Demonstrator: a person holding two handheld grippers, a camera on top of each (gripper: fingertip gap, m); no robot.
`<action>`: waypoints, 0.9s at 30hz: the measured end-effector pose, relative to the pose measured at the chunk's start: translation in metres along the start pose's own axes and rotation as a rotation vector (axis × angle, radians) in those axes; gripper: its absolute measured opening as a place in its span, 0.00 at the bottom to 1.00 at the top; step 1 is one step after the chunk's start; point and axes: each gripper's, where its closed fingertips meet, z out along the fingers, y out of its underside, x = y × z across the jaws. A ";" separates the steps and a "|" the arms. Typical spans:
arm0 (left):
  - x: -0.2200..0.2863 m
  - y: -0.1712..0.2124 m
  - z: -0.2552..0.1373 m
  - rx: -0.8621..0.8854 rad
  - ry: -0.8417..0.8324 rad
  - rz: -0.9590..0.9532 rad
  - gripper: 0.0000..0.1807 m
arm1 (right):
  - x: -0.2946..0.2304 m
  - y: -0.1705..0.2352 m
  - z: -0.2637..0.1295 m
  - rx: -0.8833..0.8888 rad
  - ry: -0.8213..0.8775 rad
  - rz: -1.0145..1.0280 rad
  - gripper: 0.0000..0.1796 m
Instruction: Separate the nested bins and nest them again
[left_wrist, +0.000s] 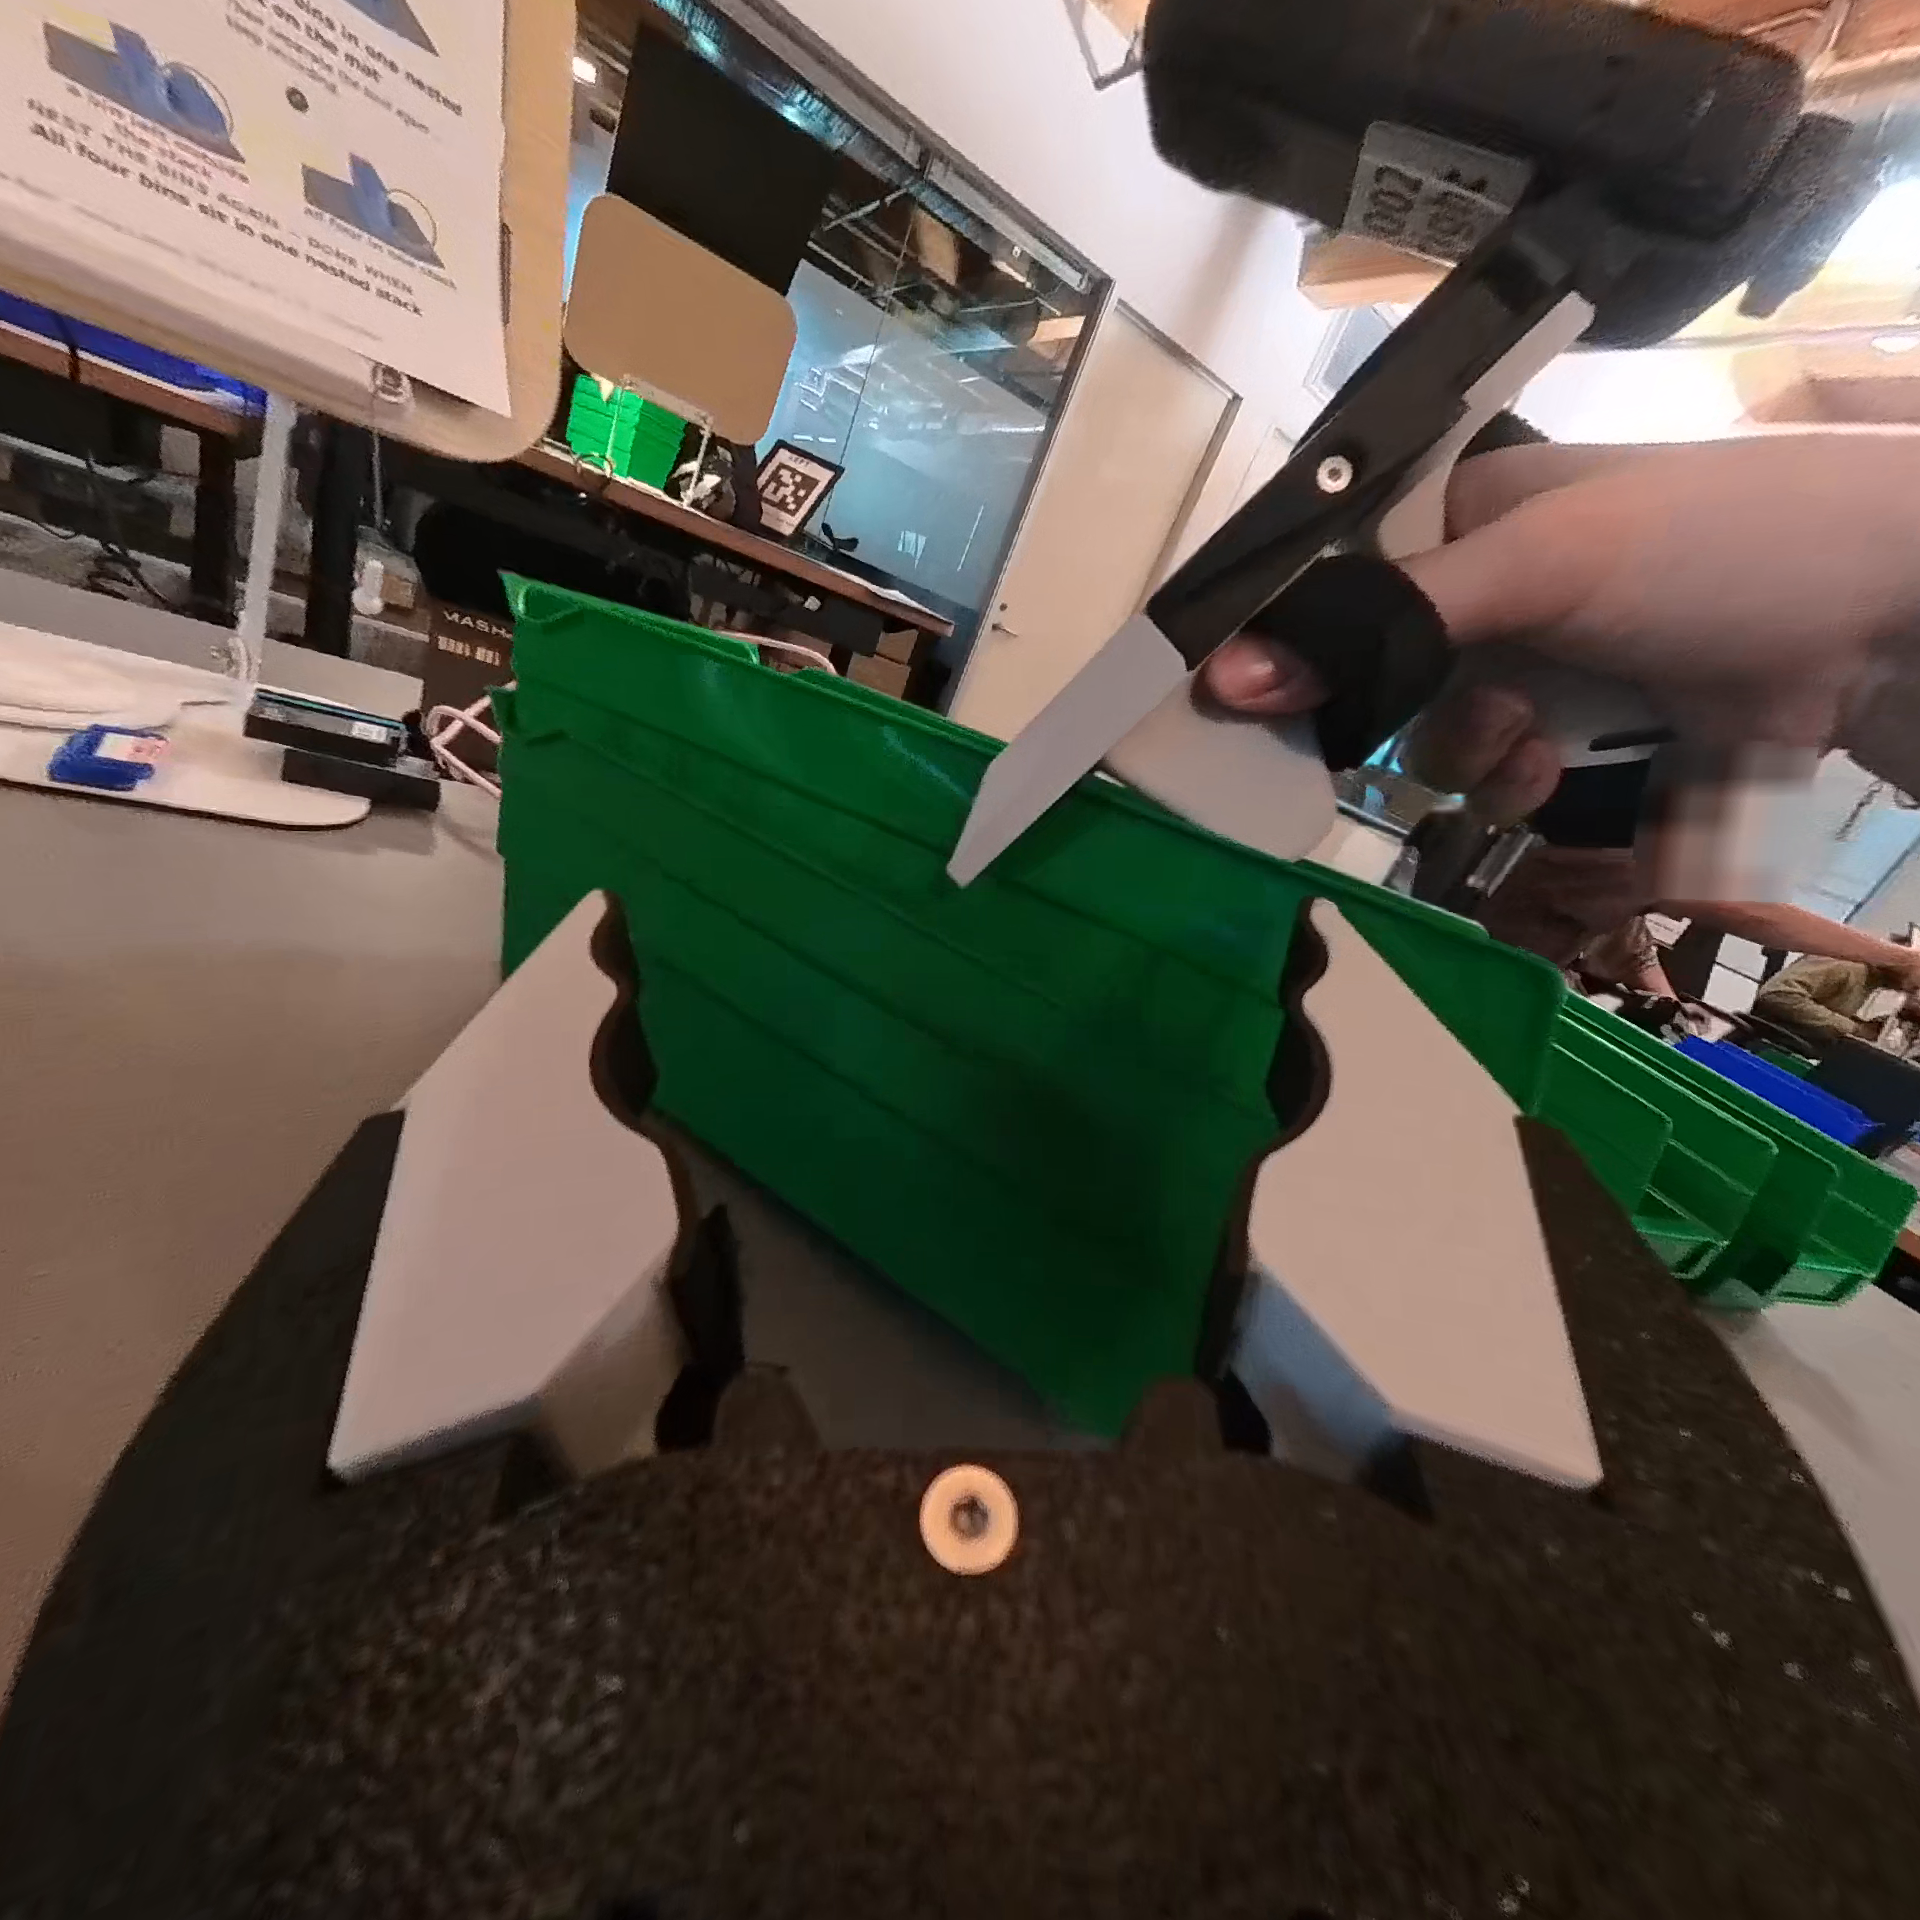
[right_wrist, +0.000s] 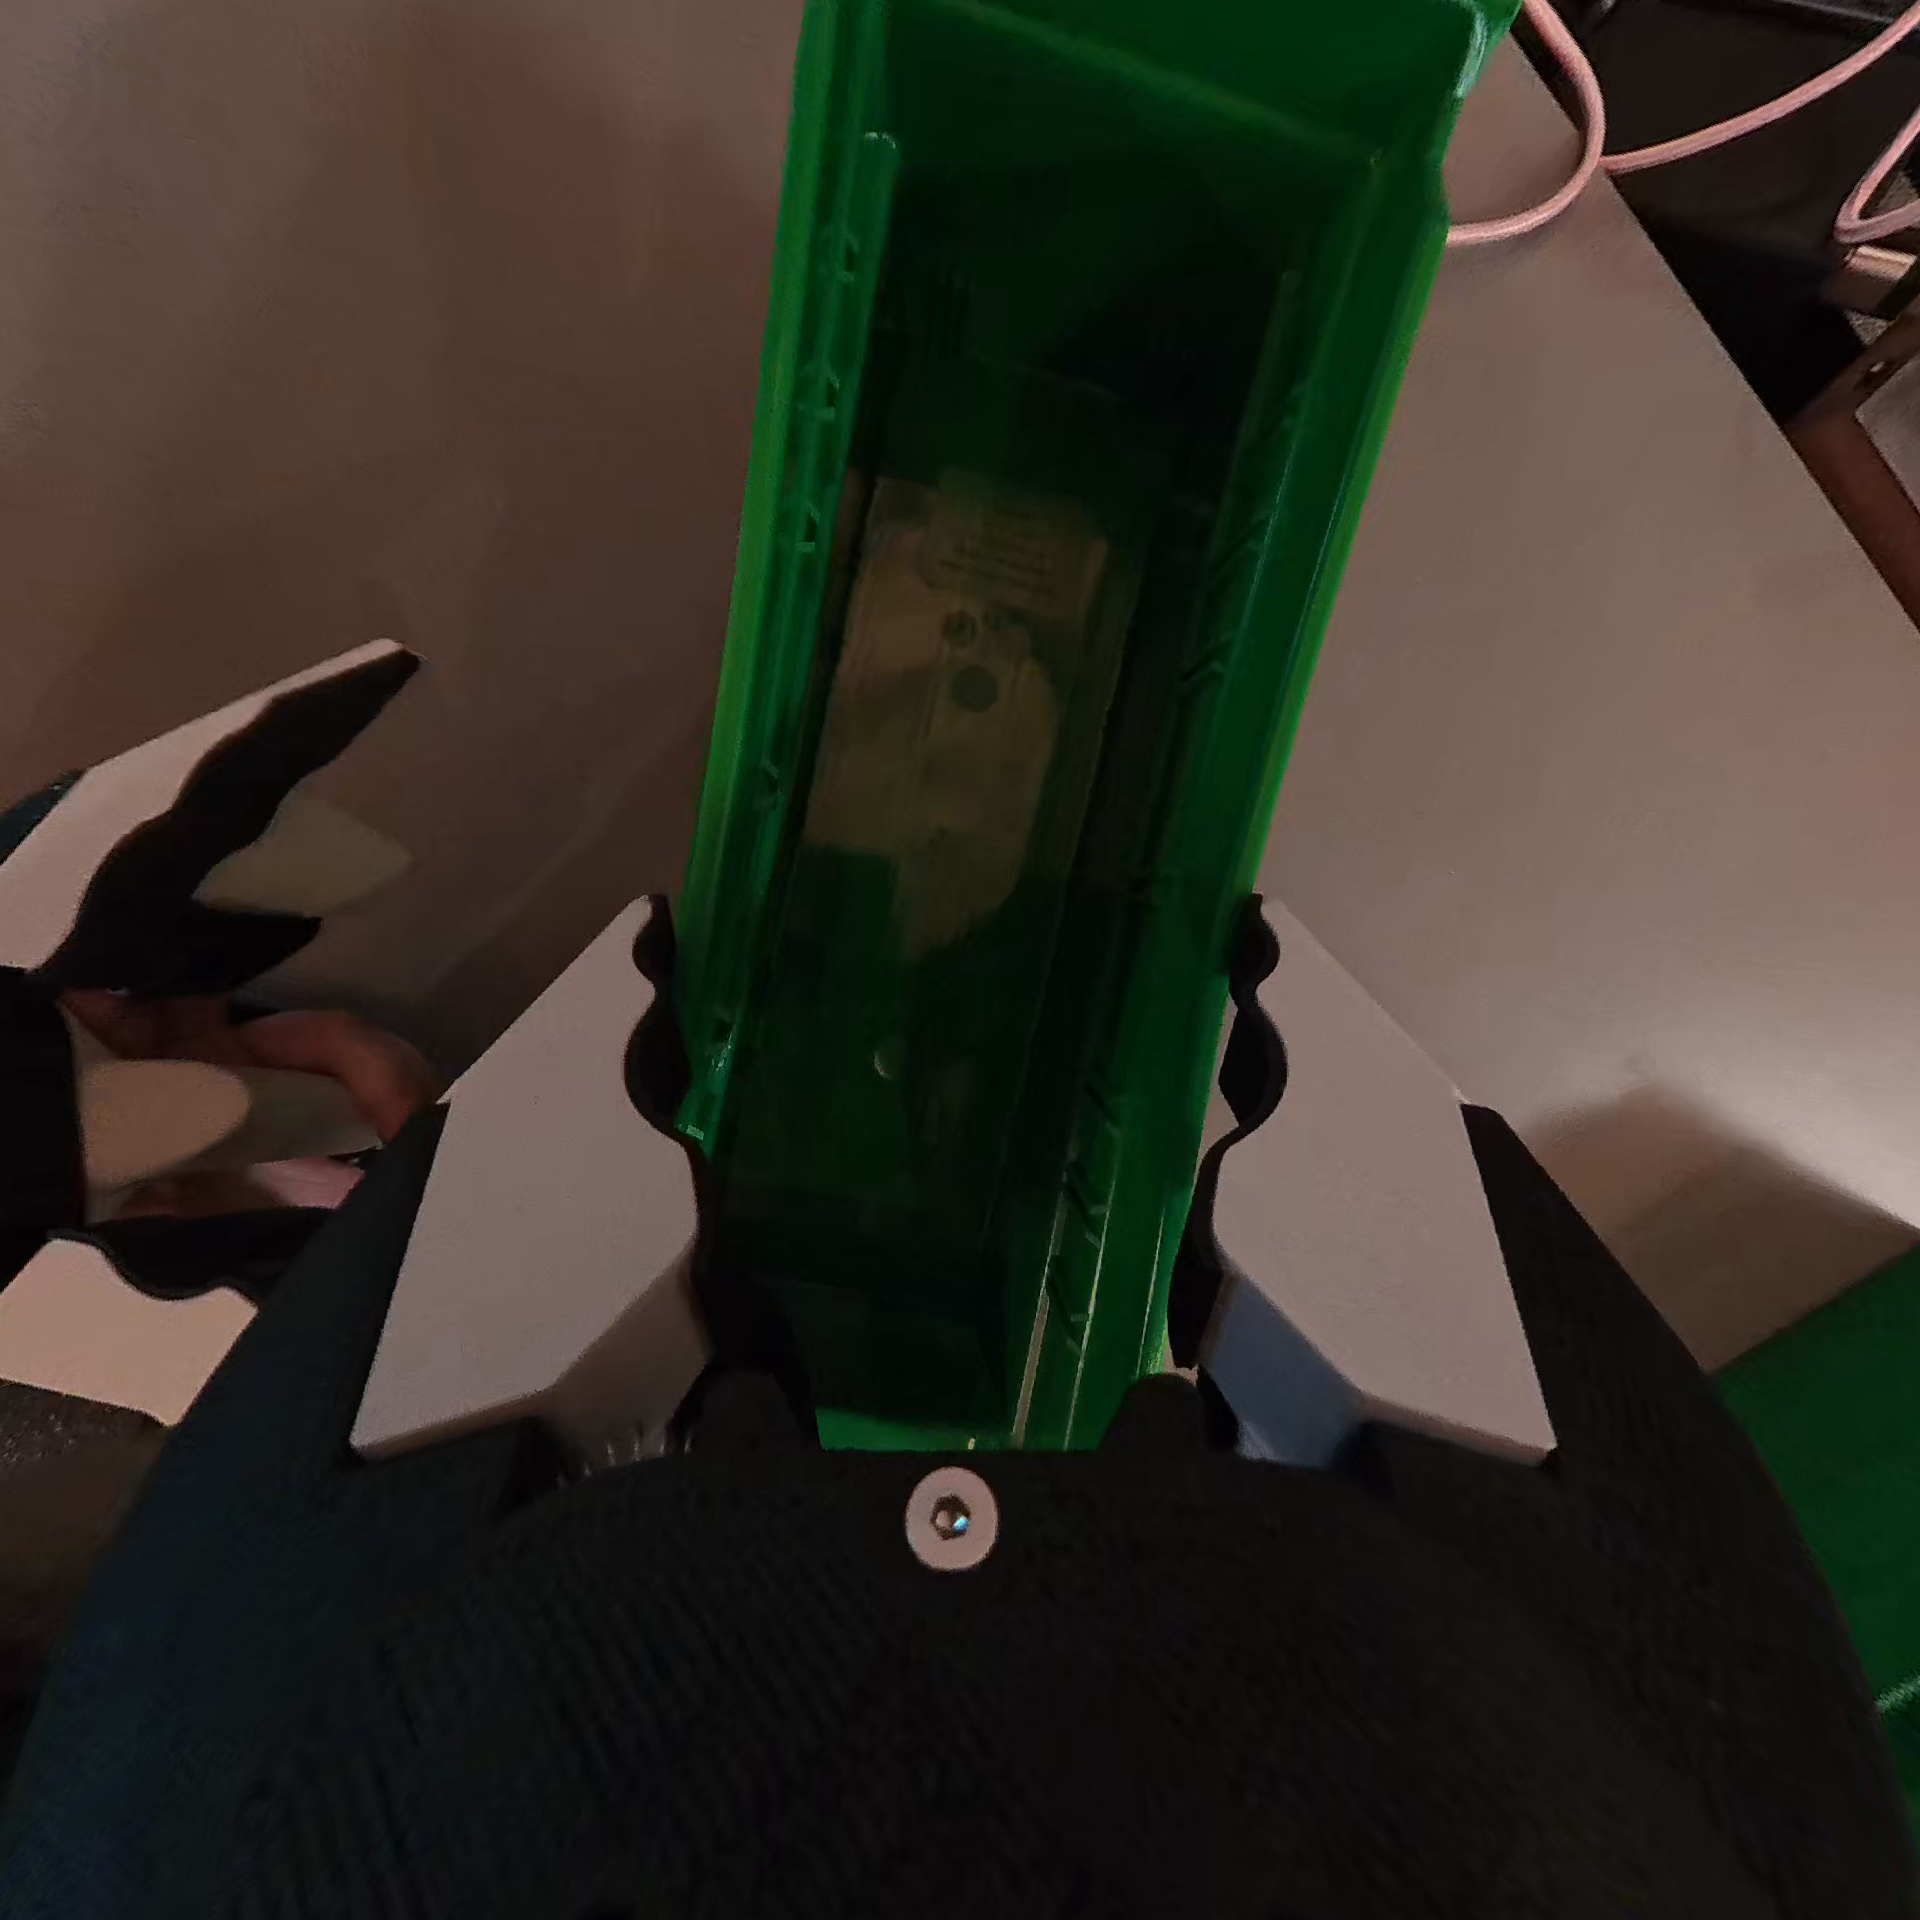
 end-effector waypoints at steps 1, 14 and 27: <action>-0.001 -0.003 -0.002 0.015 -0.006 0.005 0.67 | 0.000 -0.001 -0.002 0.003 -0.001 0.002 0.59; -0.007 -0.016 -0.011 0.101 -0.023 0.020 0.61 | 0.054 -0.026 -0.109 0.262 -0.021 0.159 0.58; -0.007 -0.015 -0.011 0.101 -0.007 -0.015 0.61 | 0.200 0.089 -0.056 0.167 0.306 0.528 0.58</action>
